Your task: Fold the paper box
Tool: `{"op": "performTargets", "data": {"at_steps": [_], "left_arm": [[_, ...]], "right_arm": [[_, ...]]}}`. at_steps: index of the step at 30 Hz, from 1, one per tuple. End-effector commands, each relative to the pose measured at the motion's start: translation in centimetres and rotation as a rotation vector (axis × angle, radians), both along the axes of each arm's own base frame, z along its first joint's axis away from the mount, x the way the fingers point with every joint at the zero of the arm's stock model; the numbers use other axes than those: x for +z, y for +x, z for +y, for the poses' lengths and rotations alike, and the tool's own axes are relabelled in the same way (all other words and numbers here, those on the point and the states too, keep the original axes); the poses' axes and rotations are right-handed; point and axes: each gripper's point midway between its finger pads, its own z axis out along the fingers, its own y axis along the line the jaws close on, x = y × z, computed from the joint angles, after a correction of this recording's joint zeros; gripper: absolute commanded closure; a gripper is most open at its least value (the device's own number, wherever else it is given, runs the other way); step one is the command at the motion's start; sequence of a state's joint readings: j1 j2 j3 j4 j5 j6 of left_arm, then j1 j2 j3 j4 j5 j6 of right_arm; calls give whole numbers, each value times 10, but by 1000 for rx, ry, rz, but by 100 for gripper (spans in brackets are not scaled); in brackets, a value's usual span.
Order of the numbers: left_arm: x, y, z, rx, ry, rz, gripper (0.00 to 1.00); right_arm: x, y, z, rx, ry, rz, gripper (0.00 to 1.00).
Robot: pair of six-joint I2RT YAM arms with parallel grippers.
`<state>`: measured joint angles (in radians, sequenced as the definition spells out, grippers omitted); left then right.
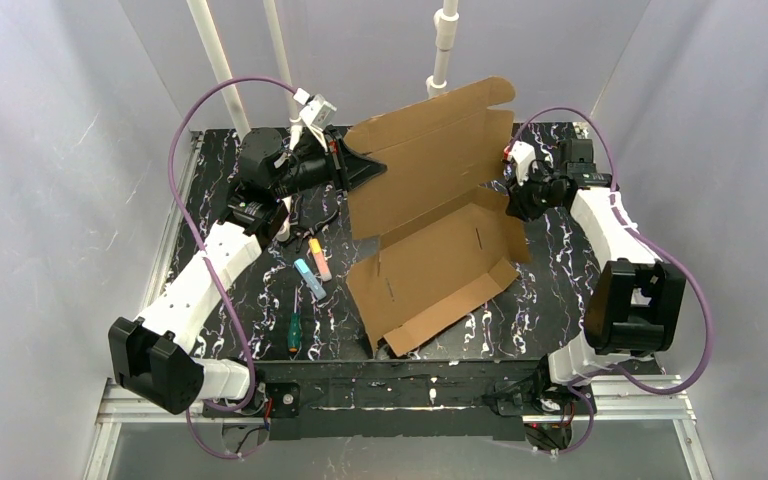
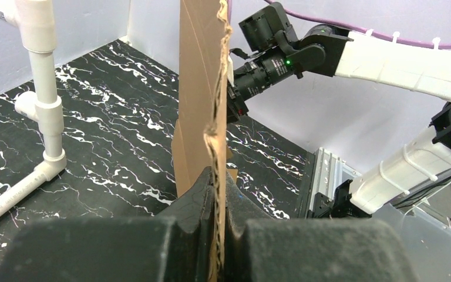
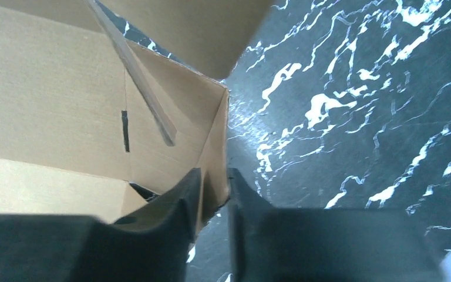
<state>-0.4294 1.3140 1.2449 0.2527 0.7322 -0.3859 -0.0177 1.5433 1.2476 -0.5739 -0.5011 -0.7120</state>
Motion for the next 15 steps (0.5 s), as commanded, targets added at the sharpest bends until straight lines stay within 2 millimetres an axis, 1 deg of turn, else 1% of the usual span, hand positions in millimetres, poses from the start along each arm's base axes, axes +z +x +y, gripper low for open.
{"op": "performTargets", "data": {"at_steps": [1, 2, 3, 5, 9, 11, 15], "left_arm": [[44, -21, 2, -36, -47, -103, 100], [45, -22, 1, -36, -48, -105, 100], [45, -22, 0, -39, -49, -106, 100], [49, -24, -1, -44, -50, -118, 100], [61, -24, -1, -46, -47, -157, 100], [64, -21, -3, -45, -37, -171, 100], [65, -10, -8, -56, -4, -177, 100]], "right_arm": [[5, 6, 5, 11, 41, -28, 80], [8, 8, 6, 5, 57, -40, 88], [10, 10, 4, -11, 74, -53, 97], [20, 14, 0, -49, 115, -90, 99], [50, 23, -13, -128, 238, -195, 99], [65, 25, -14, -146, 293, -263, 99], [92, 23, -8, -155, 375, -425, 99]]}}
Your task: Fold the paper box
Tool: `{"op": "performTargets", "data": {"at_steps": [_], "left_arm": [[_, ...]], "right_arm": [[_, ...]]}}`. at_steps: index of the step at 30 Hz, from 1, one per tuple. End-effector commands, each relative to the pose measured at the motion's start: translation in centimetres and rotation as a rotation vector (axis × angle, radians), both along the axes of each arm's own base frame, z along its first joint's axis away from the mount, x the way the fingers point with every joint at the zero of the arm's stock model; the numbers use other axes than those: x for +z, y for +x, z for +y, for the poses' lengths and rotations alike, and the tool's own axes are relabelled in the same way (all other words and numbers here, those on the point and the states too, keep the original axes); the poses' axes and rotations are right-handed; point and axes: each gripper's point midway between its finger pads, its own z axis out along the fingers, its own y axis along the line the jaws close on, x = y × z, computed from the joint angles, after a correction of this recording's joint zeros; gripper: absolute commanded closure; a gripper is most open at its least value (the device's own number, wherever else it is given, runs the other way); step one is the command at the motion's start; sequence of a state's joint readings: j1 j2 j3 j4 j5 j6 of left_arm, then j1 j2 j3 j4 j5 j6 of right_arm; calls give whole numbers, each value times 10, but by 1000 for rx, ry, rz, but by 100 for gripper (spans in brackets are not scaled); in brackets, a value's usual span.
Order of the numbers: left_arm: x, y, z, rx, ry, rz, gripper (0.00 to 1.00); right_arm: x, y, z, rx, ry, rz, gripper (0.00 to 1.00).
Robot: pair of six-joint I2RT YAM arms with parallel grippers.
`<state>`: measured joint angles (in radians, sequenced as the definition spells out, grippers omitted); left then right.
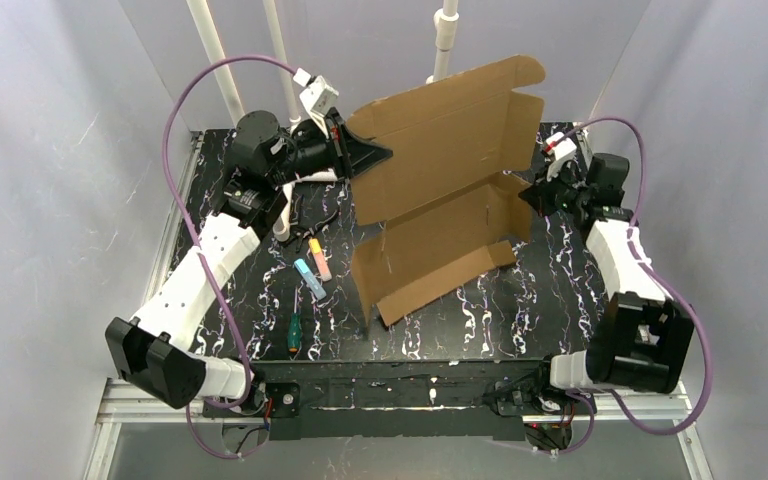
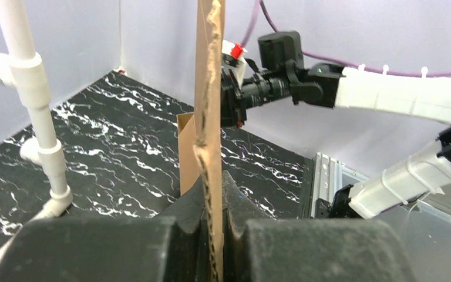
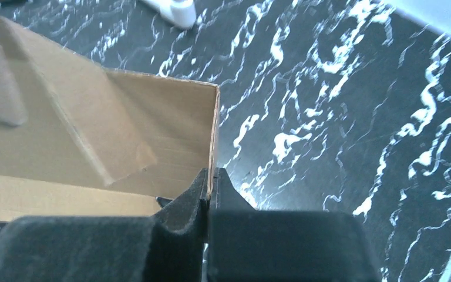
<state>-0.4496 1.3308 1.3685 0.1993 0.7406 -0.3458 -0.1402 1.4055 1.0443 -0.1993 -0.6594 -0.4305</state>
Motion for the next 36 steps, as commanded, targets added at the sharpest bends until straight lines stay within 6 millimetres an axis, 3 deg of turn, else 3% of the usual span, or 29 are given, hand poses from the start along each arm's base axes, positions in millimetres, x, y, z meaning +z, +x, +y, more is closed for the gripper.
{"op": "performTargets", "data": {"at_steps": [1, 4, 7, 13, 21, 26, 36], "left_arm": [[27, 0, -3, -26, 19, -101, 100], [22, 11, -5, -14, 77, -106, 100], [12, 17, -8, -13, 105, -96, 100], [-11, 25, -10, -9, 138, -71, 100], [-37, 37, -4, 41, 227, -76, 100], [-47, 48, 0, 85, 271, -107, 100], [-61, 63, 9, 136, 377, -170, 100]], "right_arm": [[66, 14, 6, -31, 104, -317, 99], [82, 13, 5, -59, 122, -444, 99], [81, 14, 3, -82, 131, -478, 99], [60, 15, 8, -100, 121, -512, 99], [38, 21, 32, -77, 78, -502, 99], [30, 33, 32, -100, 73, -478, 99], [20, 47, 64, -65, 87, -449, 99]]}}
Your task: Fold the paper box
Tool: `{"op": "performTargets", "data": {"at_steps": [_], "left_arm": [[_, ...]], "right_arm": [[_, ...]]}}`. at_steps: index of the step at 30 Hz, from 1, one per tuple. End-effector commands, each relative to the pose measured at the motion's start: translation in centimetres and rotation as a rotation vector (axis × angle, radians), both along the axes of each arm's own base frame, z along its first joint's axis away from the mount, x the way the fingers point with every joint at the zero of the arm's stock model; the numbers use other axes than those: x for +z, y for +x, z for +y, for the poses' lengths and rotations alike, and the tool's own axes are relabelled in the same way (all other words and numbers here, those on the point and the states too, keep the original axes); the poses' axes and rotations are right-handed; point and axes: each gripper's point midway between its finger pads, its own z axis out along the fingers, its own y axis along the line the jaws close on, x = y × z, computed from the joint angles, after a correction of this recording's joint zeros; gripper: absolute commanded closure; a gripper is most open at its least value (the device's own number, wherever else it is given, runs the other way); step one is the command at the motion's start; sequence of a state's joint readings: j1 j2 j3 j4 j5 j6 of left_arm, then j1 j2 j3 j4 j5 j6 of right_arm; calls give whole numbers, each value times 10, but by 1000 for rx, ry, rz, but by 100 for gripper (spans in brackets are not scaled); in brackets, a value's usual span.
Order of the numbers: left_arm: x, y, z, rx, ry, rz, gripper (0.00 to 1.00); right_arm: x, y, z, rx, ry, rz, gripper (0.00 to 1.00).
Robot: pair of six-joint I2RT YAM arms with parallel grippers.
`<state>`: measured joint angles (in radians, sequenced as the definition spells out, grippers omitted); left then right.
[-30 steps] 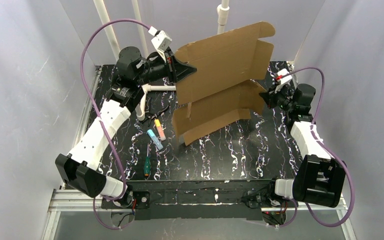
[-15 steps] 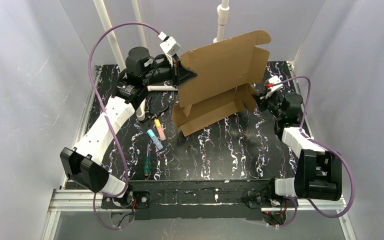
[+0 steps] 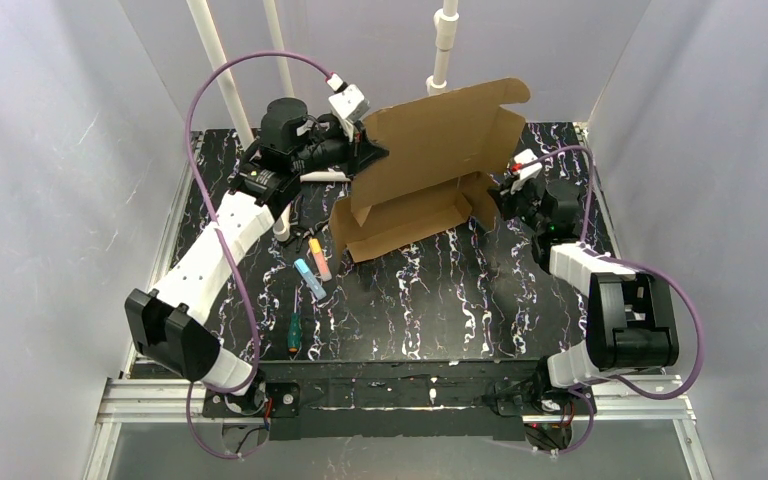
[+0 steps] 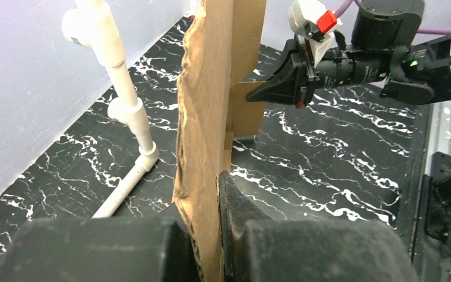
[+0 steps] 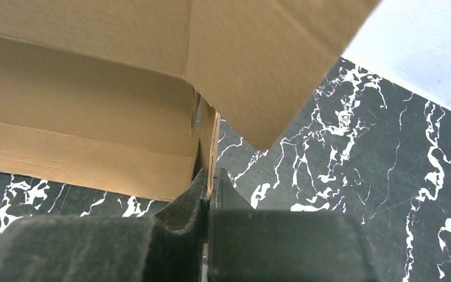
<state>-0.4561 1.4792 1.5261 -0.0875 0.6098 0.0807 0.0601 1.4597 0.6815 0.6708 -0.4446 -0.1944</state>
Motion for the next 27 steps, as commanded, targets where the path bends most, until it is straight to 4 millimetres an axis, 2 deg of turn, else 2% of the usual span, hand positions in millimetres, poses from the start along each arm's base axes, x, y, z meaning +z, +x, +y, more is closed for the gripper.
{"op": "performTargets", "data": {"at_steps": [1, 14, 18, 21, 27], "left_arm": [[-12, 7, 6, 26, 81, -36, 100], [-25, 6, 19, 54, 145, -101, 100], [-26, 3, 18, 41, 143, -94, 100], [-26, 1, 18, 34, 141, -90, 100], [-27, 0, 21, 29, 130, -69, 100]], "right_arm": [[38, 16, 11, 5, -2, -132, 99], [31, 21, 34, 47, 12, -97, 97], [29, 14, 41, 111, 11, -82, 75], [36, 8, 36, 138, 32, -84, 63], [47, -7, 20, 226, 59, -87, 49]]}}
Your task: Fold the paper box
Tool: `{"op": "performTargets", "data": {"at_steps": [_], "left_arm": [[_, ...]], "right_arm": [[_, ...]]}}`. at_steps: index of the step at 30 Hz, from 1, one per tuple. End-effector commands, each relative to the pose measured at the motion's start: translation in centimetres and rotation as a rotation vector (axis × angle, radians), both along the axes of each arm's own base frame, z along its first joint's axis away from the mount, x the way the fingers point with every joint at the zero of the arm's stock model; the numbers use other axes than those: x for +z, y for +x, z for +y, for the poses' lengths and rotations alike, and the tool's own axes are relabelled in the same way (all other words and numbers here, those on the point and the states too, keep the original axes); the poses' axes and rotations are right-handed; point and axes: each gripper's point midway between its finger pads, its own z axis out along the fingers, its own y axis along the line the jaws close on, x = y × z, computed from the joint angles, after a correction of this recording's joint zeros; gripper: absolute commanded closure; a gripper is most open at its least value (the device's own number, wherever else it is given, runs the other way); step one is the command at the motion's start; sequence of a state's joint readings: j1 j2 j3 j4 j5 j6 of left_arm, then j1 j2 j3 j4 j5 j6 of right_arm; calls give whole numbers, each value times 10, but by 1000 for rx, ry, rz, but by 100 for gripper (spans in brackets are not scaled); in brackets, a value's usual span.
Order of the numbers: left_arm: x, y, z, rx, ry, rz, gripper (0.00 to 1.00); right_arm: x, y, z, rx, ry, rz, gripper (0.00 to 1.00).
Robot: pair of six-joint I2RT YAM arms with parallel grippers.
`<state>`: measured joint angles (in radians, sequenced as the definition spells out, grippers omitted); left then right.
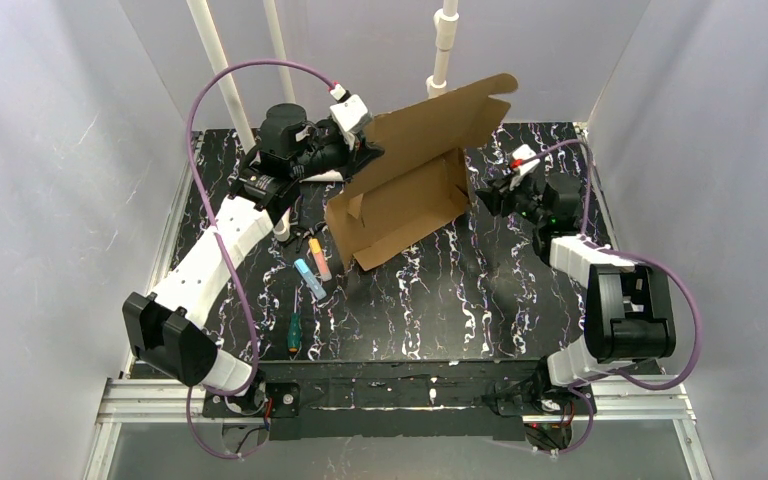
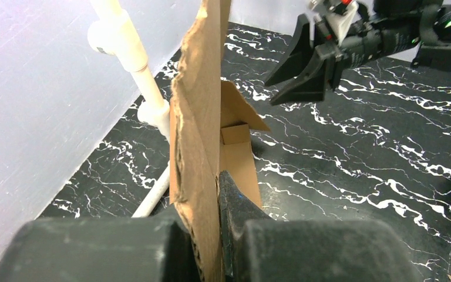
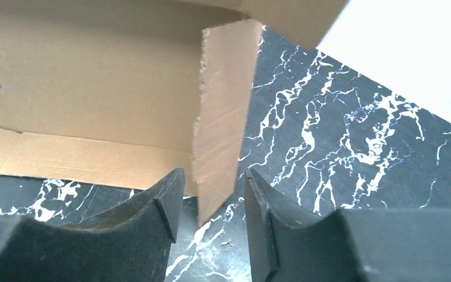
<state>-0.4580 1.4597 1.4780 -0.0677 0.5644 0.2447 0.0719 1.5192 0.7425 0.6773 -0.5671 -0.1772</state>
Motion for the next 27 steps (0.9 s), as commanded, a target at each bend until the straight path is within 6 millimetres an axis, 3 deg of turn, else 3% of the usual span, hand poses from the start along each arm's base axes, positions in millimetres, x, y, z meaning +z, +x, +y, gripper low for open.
{"op": "performTargets", "data": {"at_steps": [1, 4, 8, 13, 19, 23, 27], "left_arm": [[-17, -9, 13, 17, 34, 70, 100], [-17, -11, 12, 6, 30, 81, 100], [-18, -15, 10, -16, 20, 95, 100], [-20, -21, 9, -34, 8, 112, 100], [-18, -25, 7, -42, -16, 125, 100], [-13, -27, 6, -48, -32, 132, 100], [-10, -28, 3, -63, -44, 141, 100]], "right_arm": [[43, -12, -11, 99, 32, -93, 47], [46, -17, -24, 108, 32, -100, 39], [44, -10, -39, 76, 37, -79, 37], [31, 21, -53, -17, 57, -19, 38], [-15, 66, -37, 102, 156, 153, 34], [-18, 78, -18, 201, 257, 167, 27], [-19, 74, 4, 290, 317, 177, 23]]}}
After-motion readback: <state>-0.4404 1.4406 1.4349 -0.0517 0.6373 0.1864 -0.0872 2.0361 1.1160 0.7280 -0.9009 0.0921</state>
